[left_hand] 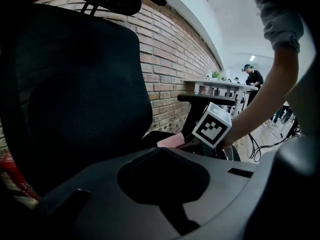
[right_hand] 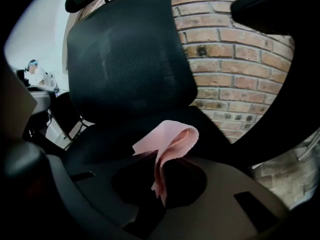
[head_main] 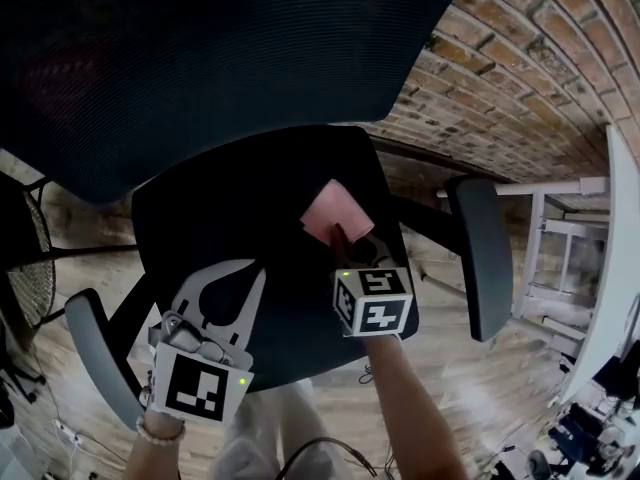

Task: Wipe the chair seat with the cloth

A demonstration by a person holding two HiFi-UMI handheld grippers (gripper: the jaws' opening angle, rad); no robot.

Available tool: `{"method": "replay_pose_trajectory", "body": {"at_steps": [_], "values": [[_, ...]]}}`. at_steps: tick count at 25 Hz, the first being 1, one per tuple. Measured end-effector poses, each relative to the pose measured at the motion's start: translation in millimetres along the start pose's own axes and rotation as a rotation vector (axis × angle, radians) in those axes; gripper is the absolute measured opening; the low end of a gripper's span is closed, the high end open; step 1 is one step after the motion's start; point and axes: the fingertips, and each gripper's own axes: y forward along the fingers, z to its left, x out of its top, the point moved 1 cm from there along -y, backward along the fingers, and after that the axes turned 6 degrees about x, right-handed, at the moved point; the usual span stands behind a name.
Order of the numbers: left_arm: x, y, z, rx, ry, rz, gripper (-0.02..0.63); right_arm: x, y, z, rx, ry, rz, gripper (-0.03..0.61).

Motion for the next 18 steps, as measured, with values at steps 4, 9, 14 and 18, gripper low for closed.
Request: {"method": "replay_pose_trajectory", "body": {"at_steps": [4, 9, 14, 18], "values": [[-8.0, -15.3, 2.6, 0.024, -0.003, 0.01, 0.018, -14.4, 12.9, 47.2, 0.094, -0.018, 0.027, 0.051], [-10.7, -35.4, 7.2, 0.052, 0.0, 0.015, 0.018, -39.7, 21.0, 112.4, 0.227, -0.069, 0.072, 0.051], [-10.5, -49.8, 8.7, 0.075, -0.013, 0.024, 0.018, -65.2, 13.8, 167.1, 0.338, -0.066, 0.117, 0.051], [-12.9, -53.0, 6.5, 0.078, -0.012, 0.029, 0.018, -79.4, 7.8, 188.6, 0.384, -0.08, 0.137, 0.051]]}}
